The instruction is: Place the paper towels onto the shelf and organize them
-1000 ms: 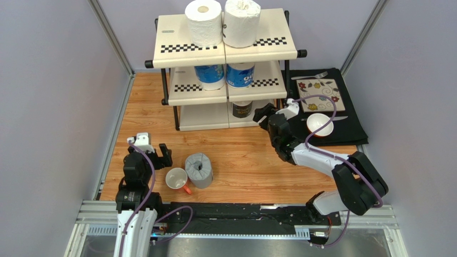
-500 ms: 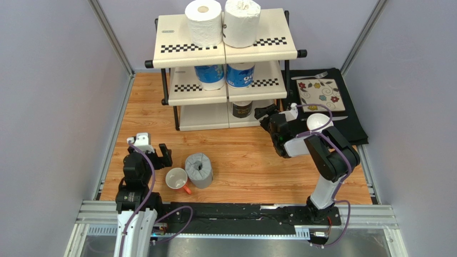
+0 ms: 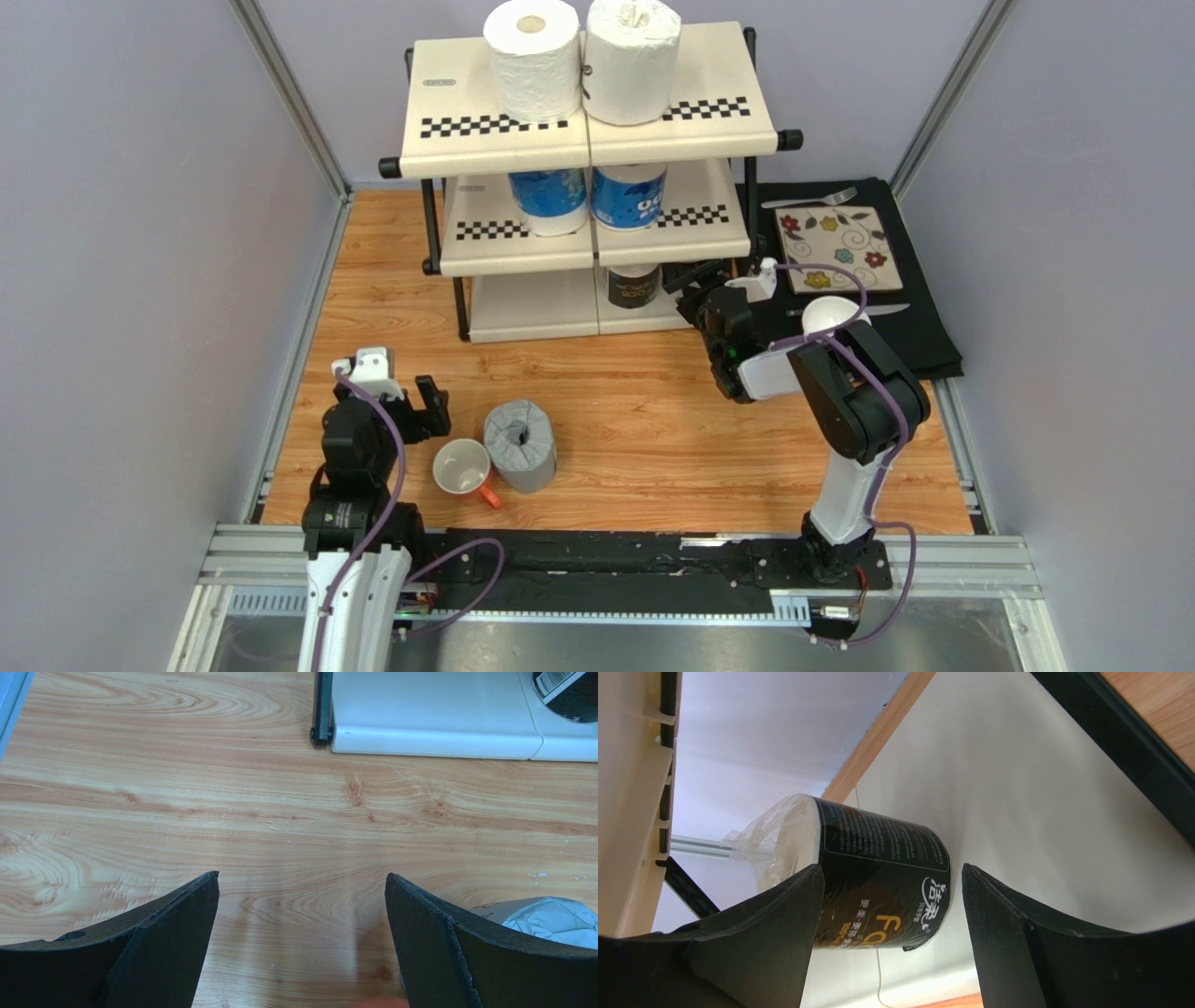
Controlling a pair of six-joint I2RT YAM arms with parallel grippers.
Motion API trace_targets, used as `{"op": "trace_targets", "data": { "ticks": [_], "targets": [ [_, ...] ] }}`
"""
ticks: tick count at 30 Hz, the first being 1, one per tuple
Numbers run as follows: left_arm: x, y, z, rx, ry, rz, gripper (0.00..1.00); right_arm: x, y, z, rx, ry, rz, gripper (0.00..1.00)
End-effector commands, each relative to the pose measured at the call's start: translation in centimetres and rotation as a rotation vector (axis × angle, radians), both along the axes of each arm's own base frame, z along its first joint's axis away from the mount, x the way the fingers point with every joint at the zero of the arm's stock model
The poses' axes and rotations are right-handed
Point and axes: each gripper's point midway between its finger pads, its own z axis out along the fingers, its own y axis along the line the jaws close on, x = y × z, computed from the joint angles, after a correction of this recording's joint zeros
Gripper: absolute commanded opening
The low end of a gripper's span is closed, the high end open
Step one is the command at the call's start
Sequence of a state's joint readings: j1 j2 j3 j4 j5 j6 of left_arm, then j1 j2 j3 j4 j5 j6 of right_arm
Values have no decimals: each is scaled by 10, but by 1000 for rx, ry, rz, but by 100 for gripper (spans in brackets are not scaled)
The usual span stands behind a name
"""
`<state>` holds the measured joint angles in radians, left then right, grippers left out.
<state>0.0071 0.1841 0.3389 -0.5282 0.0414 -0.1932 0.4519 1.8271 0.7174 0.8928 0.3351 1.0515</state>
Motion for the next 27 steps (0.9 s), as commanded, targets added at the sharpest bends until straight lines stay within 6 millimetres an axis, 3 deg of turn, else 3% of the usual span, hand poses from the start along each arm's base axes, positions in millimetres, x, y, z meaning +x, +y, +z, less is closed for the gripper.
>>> {"op": "trace_targets", "data": {
  "ticks": [1, 9, 27],
  "targets": [
    [3, 1, 4, 9, -27, 1, 96, 20, 5, 25, 56, -82, -11, 75],
    [2, -5, 4, 9, -27, -25, 96, 27, 17, 24, 62, -84, 28, 75],
    [2, -4, 3, 10, -25, -24, 96, 18, 34, 22, 116, -126, 117, 75]
  ]
}}
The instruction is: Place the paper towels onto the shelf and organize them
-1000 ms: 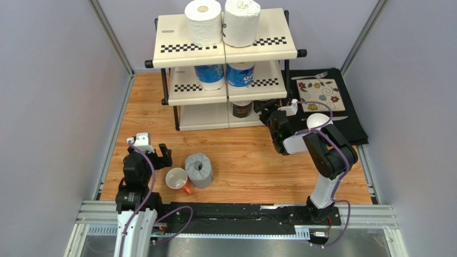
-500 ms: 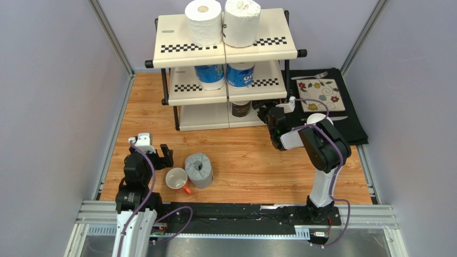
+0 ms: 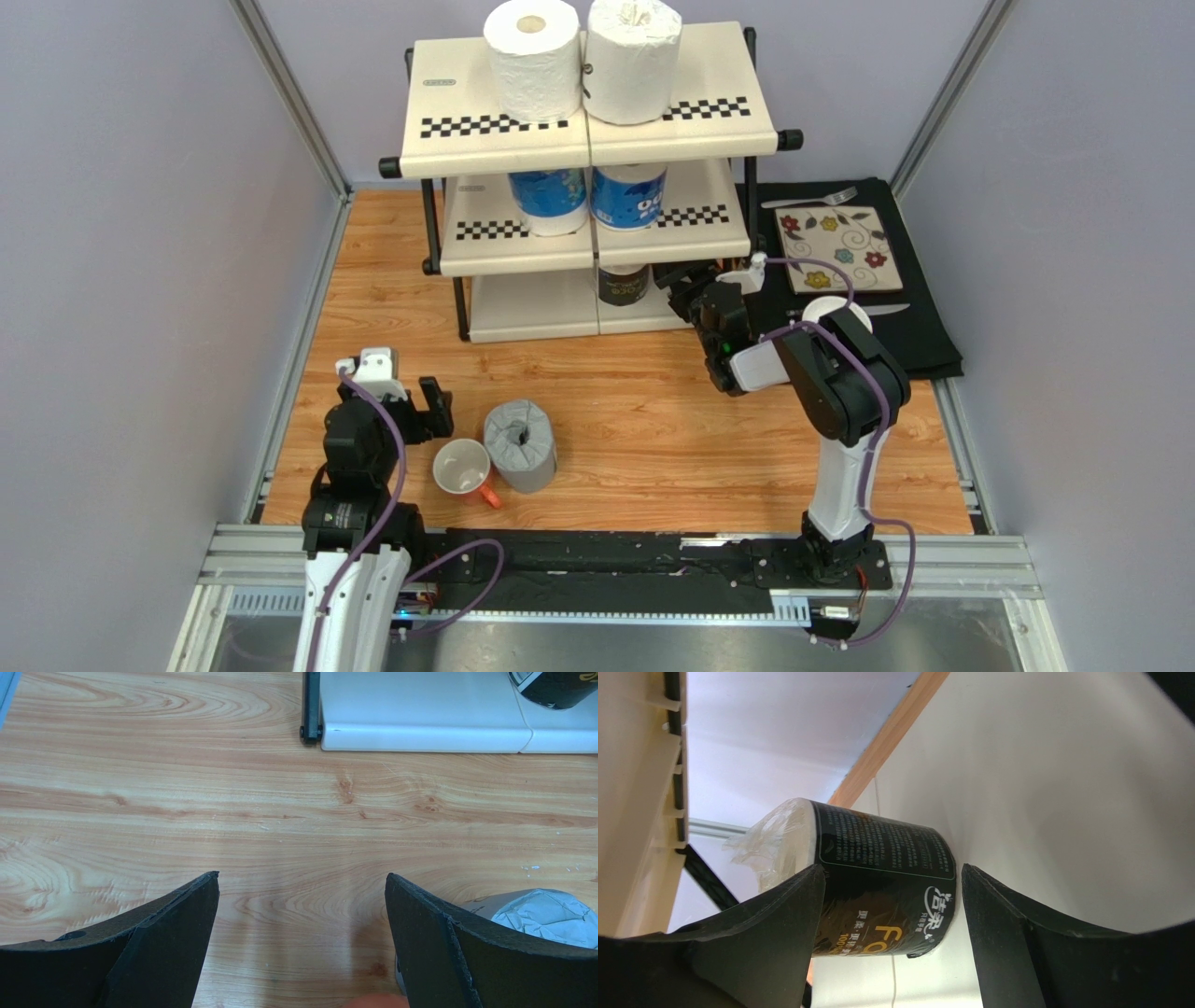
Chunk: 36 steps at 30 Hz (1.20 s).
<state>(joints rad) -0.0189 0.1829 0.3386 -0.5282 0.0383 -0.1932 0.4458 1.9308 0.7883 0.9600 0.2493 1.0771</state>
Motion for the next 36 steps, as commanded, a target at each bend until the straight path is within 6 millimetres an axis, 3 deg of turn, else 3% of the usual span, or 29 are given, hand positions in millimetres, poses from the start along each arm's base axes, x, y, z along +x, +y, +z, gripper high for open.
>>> {"op": "trace_targets", "data": {
  "ticks": [1, 7, 21, 28, 31, 34, 35, 36],
  "targets": [
    [3, 1, 4, 10, -26, -2, 96, 2, 13, 25, 75, -105, 43, 75],
    [3, 1, 4, 10, -26, 3, 96, 2, 19, 29, 134, -140, 63, 75],
    [2, 2, 4, 10, -29, 8, 96, -18, -17, 49, 136, -182, -32, 76],
    [2, 4, 7, 20, -37, 18, 96, -47, -36, 63, 146, -179, -23, 76],
    [4, -1, 13, 25, -42, -22, 96, -65, -31, 72, 110, -144, 38, 76],
    [7, -13, 22, 2, -35, -83, 96, -84, -31, 57, 34, -52, 87, 77],
    [7, -20, 25, -19, -29, -118, 96, -91, -32, 72, 29, -68, 102, 77],
    [8, -23, 33, -30, -35, -131, 96, -98, -29, 75, -6, -63, 140, 78]
  ]
}}
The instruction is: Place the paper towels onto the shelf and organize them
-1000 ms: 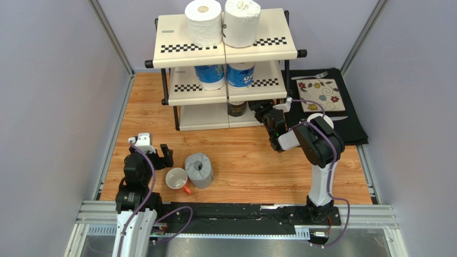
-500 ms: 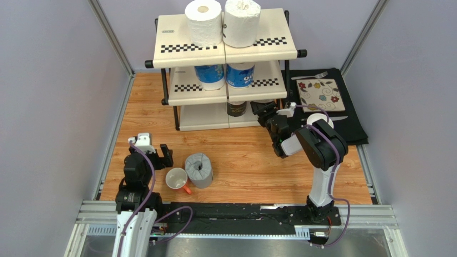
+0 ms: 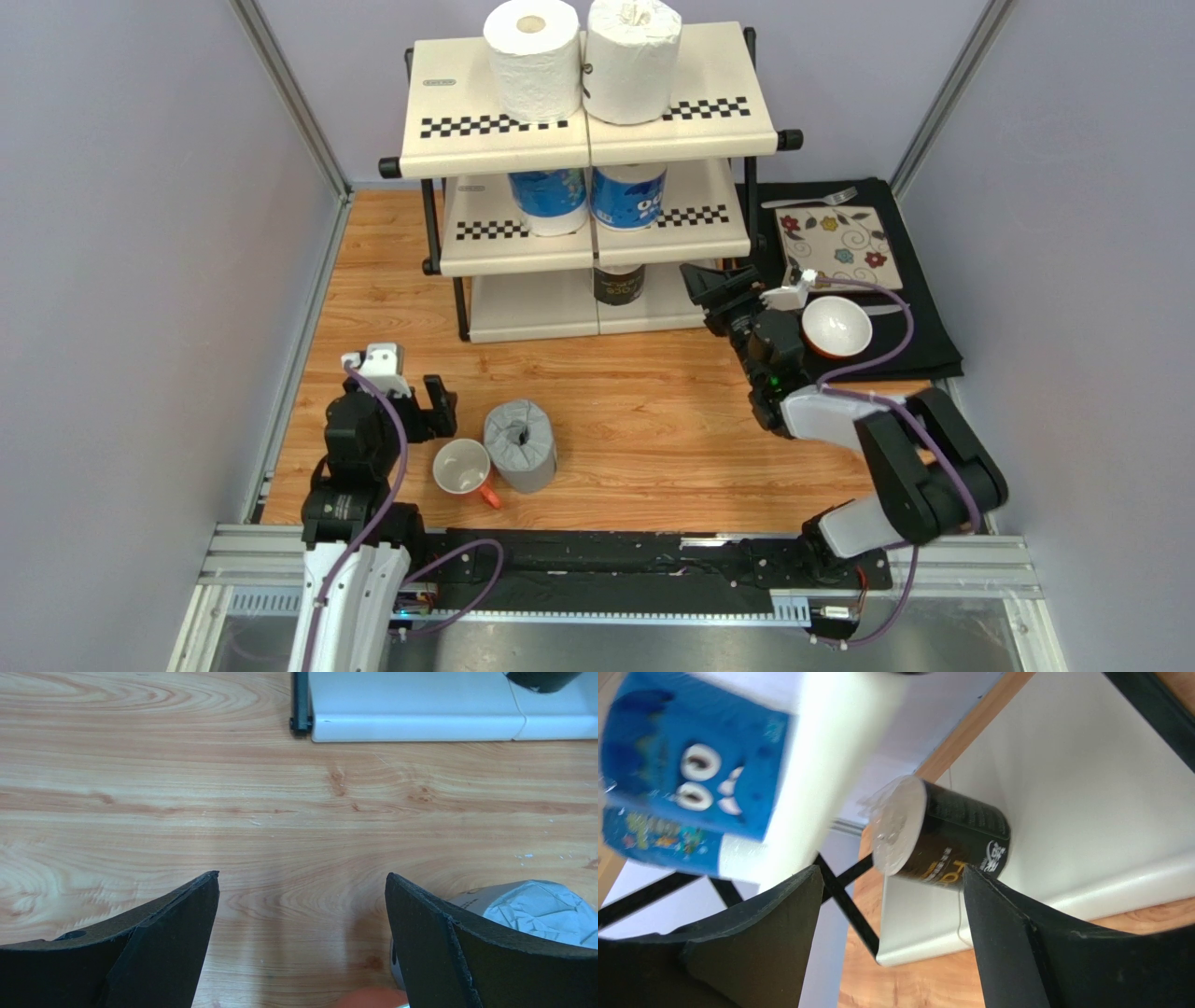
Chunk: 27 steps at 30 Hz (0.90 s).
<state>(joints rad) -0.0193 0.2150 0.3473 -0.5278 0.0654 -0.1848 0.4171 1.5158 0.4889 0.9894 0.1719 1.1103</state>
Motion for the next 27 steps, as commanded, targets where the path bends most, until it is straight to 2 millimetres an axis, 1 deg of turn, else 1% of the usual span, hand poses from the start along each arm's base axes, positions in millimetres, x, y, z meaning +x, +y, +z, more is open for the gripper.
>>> {"op": "trace_targets", "data": {
  "ticks": [1, 2, 3, 4, 5, 6, 7, 8, 9, 10, 11, 12, 13, 14, 16, 19, 22, 27],
  "targets": [
    [9, -22, 33, -43, -27, -116, 99, -33, 4, -13, -156, 119, 110, 78],
    [10, -28, 36, -62, -22, -145, 99, -41, 4, 6, -164, 81, 123, 79],
    [12, -31, 42, -74, -23, -160, 99, -47, 4, 7, -193, 80, 141, 79],
    [12, -35, 47, -84, -28, -177, 99, -55, -1, -2, -243, 117, 146, 79],
    [12, -40, 53, -101, -38, -200, 99, -63, -5, 12, -249, 85, 141, 79],
    [13, -41, 63, -107, -52, -210, 99, -68, -9, 12, -267, 89, 139, 79],
    [12, -44, 68, -115, -61, -224, 99, -75, -13, 6, -309, 109, 143, 80],
    [9, -50, 71, -131, -49, -255, 99, -80, -16, 7, -325, 106, 143, 80],
    [7, -53, 79, -137, -52, -273, 99, -87, -20, 19, -325, 75, 139, 80],
    [5, -56, 80, -145, -42, -294, 99, -93, -24, 9, -353, 107, 141, 80],
    [-2, -64, 78, -166, -10, -335, 99, -98, -26, 9, -361, 109, 145, 80],
    [-5, -68, 81, -176, -1, -358, 99, -103, -29, 16, -360, 89, 143, 80],
    [-9, -72, 80, -185, 14, -385, 99, -108, -30, 12, -371, 105, 149, 80],
    [-16, -80, 78, -207, 39, -435, 99, -111, -31, 11, -376, 105, 150, 80],
    [-26, -86, 73, -222, 77, -485, 99, -116, -34, 10, -378, 113, 151, 80],
    [-34, -89, 59, -216, 125, -518, 99, -119, -35, 8, -378, 122, 152, 80],
    [-33, -88, 55, -211, 144, -517, 99, -120, -34, 6, -366, 132, 157, 80],
    [-25, -83, 47, -211, 178, -469, 97, -118, -32, 7, -349, 134, 158, 80]
  ]
}}
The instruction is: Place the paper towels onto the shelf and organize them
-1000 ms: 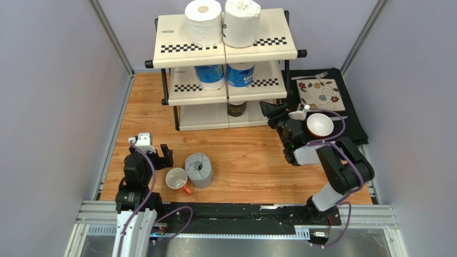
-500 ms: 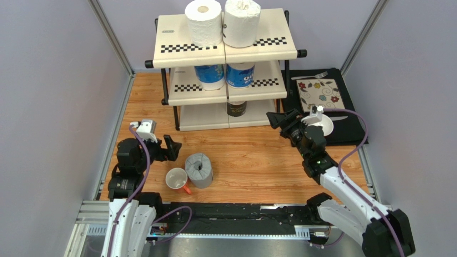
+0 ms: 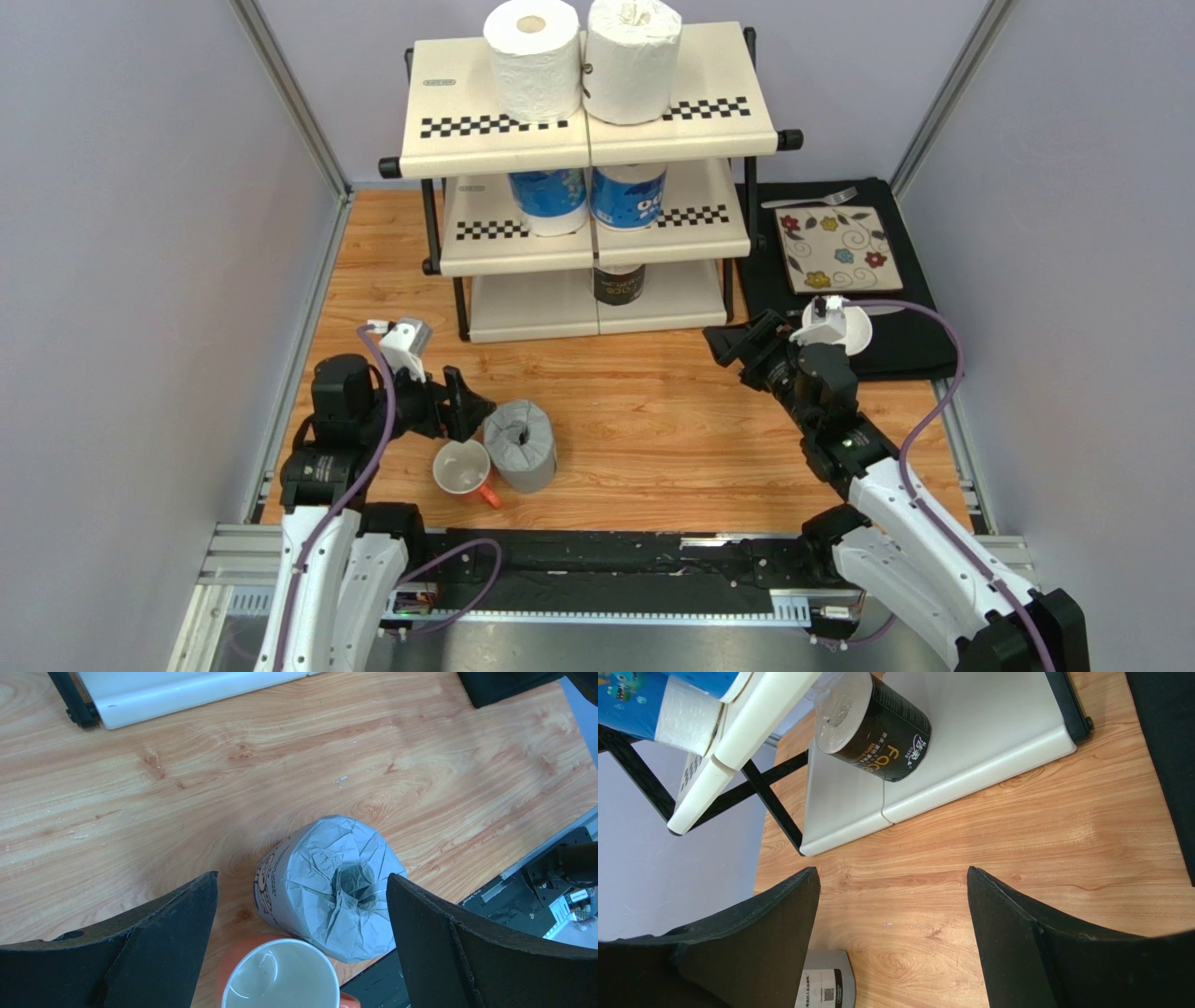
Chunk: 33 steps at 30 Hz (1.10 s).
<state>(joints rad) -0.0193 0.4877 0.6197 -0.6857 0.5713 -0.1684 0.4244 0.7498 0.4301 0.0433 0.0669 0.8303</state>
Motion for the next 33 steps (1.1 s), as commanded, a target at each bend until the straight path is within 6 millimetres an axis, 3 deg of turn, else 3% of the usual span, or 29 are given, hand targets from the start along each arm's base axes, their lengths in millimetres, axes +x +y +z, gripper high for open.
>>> {"op": "trace_targets", "data": {
  "ticks": [1, 8, 15, 24, 33],
  "targets": [
    [4, -2, -4, -18, 31, 1, 97, -2, 3, 0, 3, -1, 17, 80],
    [14, 5, -26, -76, 47, 141, 96, -4, 0, -5, -6, 4, 4, 80],
    [21, 10, -34, -58, 61, 187, 96, -3, 0, -9, -8, 10, 7, 80],
    [13, -13, -32, -38, 48, 45, 96, -4, -1, -13, -18, 17, 2, 80],
    [1, -28, -58, 115, 119, -10, 93, -3, -1, -14, -15, 18, 0, 81]
  ]
}}
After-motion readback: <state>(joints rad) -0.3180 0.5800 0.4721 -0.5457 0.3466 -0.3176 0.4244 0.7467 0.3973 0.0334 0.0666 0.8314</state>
